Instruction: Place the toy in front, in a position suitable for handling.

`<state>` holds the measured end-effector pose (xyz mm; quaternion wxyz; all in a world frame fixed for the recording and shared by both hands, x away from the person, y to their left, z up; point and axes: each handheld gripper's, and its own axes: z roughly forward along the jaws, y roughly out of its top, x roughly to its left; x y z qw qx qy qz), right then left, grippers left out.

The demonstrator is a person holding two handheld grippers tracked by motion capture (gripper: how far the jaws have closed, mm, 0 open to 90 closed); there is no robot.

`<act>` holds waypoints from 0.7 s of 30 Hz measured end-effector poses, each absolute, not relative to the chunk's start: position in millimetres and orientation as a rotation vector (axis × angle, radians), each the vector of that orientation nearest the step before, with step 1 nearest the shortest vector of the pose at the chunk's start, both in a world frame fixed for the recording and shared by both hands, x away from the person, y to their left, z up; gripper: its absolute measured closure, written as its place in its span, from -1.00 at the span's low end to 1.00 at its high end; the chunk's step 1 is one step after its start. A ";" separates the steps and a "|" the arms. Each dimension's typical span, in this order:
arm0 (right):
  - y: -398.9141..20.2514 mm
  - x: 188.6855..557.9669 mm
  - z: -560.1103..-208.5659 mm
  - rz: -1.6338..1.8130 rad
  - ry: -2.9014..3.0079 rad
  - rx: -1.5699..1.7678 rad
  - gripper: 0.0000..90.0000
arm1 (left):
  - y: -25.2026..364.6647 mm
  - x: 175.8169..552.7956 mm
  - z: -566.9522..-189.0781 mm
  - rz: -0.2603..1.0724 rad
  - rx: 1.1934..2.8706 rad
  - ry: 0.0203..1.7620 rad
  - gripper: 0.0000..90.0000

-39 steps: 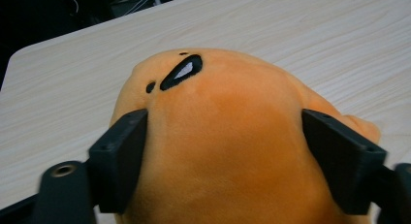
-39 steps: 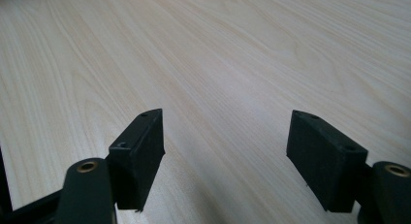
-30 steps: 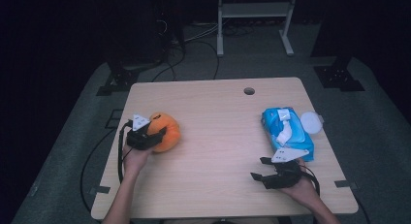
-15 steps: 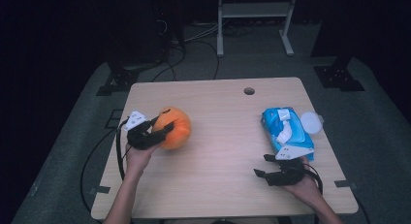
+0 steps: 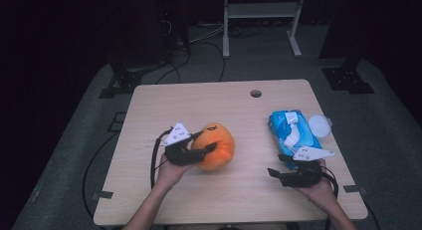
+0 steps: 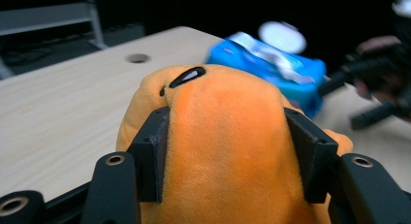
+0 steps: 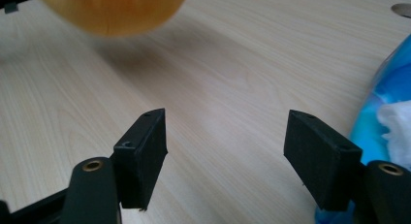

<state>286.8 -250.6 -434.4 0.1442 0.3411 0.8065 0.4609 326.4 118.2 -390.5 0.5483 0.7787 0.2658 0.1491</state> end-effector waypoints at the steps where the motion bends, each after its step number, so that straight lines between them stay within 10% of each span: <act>1: -253.0 286.8 -432.8 1.341 2.306 0.993 -0.32 | 108.0 324.5 -397.4 0.328 1.856 0.607 -0.06; 21: -293.8 322.7 -400.4 1.247 2.057 1.077 -0.21 | 79.9 308.7 -435.0 0.270 1.998 0.518 -0.39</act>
